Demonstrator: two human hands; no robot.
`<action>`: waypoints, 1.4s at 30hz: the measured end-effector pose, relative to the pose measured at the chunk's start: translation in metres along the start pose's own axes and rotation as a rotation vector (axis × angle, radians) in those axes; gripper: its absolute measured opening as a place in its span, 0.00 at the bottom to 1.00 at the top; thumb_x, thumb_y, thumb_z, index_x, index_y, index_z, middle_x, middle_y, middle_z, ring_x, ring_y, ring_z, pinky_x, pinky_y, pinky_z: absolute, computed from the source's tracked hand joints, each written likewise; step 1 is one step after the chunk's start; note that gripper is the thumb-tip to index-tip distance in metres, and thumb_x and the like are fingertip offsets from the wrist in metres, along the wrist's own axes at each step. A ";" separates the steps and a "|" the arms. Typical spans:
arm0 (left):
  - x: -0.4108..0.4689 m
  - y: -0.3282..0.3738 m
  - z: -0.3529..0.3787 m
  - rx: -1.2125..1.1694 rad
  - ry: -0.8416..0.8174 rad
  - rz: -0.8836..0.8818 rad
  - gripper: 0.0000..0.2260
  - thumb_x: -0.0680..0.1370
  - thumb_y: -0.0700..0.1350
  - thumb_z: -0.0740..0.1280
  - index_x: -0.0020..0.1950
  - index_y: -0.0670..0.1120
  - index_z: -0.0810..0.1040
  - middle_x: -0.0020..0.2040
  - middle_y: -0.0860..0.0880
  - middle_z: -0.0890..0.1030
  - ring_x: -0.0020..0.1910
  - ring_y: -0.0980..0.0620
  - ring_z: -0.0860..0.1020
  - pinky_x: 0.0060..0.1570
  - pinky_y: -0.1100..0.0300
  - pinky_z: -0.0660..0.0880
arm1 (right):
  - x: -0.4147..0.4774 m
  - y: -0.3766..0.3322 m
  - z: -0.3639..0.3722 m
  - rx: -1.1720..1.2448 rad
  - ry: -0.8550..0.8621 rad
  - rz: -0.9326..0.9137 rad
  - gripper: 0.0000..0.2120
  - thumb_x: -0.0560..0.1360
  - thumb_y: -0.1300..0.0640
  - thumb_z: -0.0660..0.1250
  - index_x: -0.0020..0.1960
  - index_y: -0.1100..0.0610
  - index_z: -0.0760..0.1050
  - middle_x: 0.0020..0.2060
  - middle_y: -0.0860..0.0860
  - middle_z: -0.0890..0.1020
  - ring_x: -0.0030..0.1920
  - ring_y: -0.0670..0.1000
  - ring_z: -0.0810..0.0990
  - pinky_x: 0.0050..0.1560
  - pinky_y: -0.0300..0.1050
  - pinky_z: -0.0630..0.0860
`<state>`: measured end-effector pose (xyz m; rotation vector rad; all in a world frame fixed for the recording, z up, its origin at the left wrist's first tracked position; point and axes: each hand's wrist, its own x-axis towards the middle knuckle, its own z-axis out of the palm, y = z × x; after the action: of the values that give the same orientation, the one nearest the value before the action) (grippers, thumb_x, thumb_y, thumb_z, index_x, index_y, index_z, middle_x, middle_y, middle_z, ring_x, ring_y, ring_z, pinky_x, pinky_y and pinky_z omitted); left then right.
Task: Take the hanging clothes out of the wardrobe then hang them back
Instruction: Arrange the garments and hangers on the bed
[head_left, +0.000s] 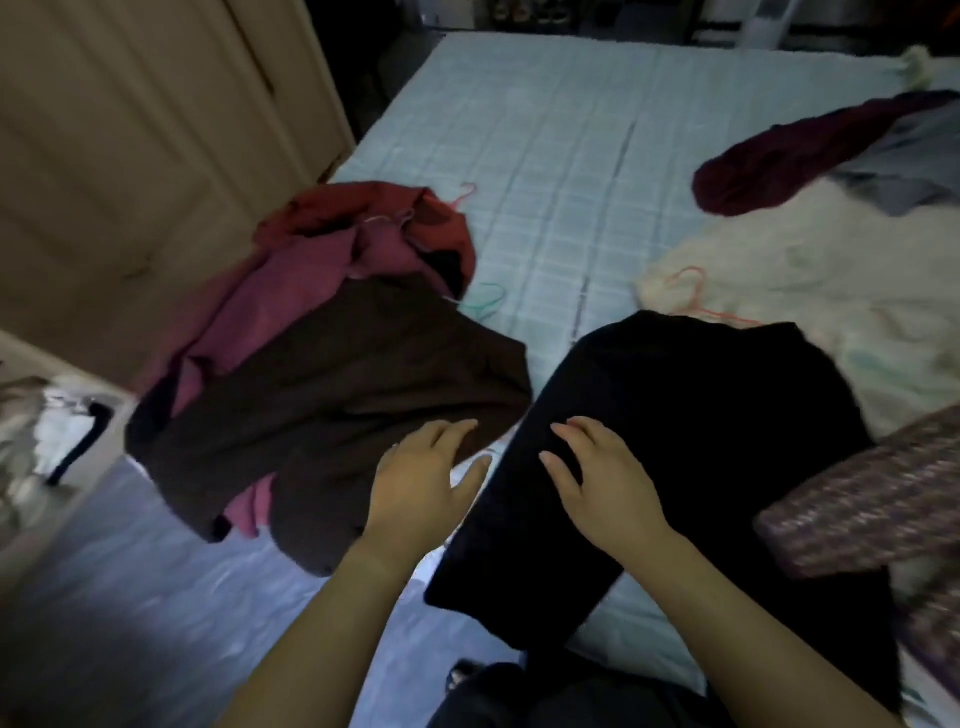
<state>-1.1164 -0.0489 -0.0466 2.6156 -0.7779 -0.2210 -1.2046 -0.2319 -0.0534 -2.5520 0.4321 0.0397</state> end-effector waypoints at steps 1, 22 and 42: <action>0.003 -0.018 -0.010 0.005 -0.008 -0.027 0.27 0.75 0.63 0.52 0.65 0.49 0.75 0.59 0.48 0.78 0.56 0.46 0.77 0.52 0.49 0.76 | 0.012 -0.016 0.009 0.012 0.000 -0.026 0.22 0.79 0.46 0.58 0.68 0.57 0.70 0.67 0.56 0.71 0.68 0.55 0.68 0.67 0.47 0.64; 0.272 -0.209 0.012 0.166 -0.315 0.073 0.18 0.79 0.56 0.59 0.67 0.52 0.71 0.65 0.50 0.73 0.62 0.48 0.72 0.60 0.51 0.71 | 0.251 0.028 0.142 0.043 -0.096 0.307 0.26 0.79 0.48 0.58 0.71 0.60 0.63 0.68 0.58 0.68 0.65 0.58 0.69 0.63 0.49 0.68; 0.427 -0.297 0.068 0.303 -0.645 0.270 0.26 0.77 0.61 0.59 0.67 0.45 0.64 0.63 0.42 0.73 0.58 0.42 0.75 0.54 0.49 0.73 | 0.258 0.035 0.201 0.295 0.154 0.750 0.20 0.77 0.45 0.60 0.67 0.49 0.65 0.59 0.52 0.77 0.56 0.54 0.77 0.51 0.45 0.72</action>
<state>-0.6327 -0.0805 -0.2482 2.6797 -1.4625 -0.9615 -0.9588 -0.2313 -0.2723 -1.9846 1.3233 0.0487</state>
